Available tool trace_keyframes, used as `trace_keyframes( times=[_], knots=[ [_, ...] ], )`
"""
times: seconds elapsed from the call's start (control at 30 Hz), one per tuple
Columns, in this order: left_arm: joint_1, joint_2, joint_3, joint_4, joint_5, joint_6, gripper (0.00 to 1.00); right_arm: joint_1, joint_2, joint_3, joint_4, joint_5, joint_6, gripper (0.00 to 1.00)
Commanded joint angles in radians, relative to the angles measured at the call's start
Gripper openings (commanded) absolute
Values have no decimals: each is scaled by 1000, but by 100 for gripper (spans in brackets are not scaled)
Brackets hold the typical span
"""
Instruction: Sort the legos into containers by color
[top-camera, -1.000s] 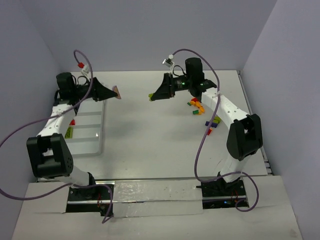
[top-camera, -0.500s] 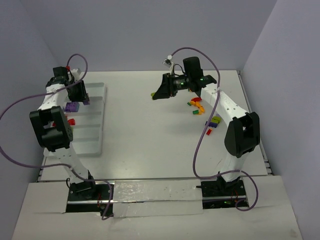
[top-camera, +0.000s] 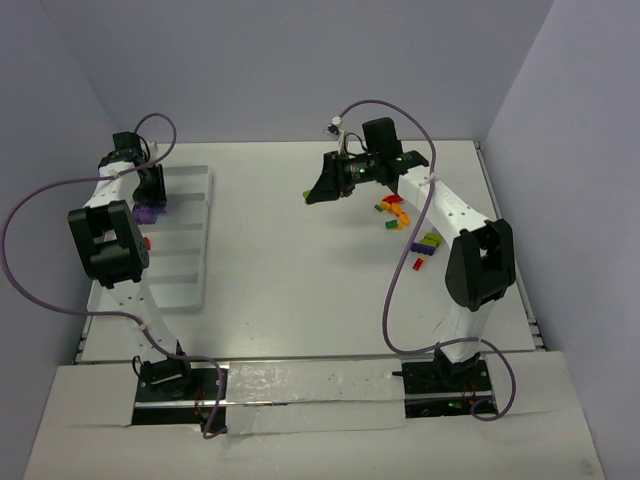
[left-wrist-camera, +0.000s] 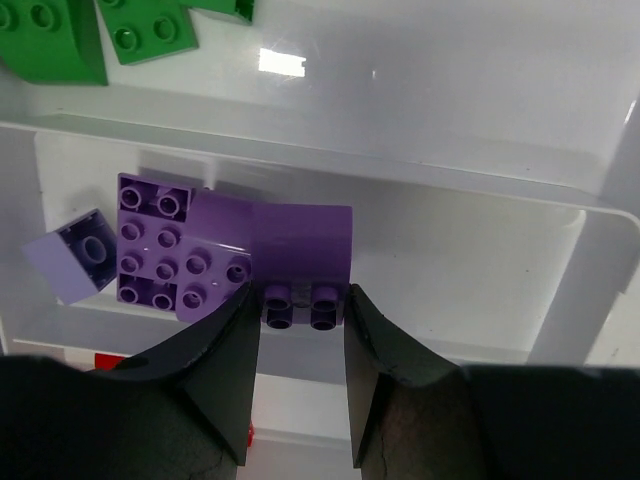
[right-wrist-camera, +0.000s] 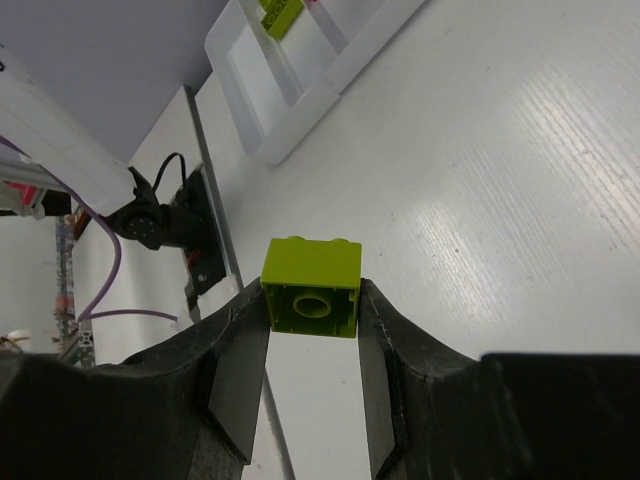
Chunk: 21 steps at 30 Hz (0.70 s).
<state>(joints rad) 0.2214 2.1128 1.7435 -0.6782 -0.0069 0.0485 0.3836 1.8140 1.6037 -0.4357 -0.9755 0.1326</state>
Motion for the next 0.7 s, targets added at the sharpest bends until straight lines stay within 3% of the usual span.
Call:
trace_keyframes(
  times=[0.0, 0.33, 0.67],
  knots=[
    [-5, -7, 27, -23, -61, 22, 7, 3, 15, 61, -5, 0, -15, 0],
    [-5, -33, -6, -45, -41, 46, 17, 5, 22, 71, -8, 3, -10, 0],
    [-5, -70, -7, -56, -13, 65, 51, 6, 23, 78, -11, 11, -11, 0]
  ],
)
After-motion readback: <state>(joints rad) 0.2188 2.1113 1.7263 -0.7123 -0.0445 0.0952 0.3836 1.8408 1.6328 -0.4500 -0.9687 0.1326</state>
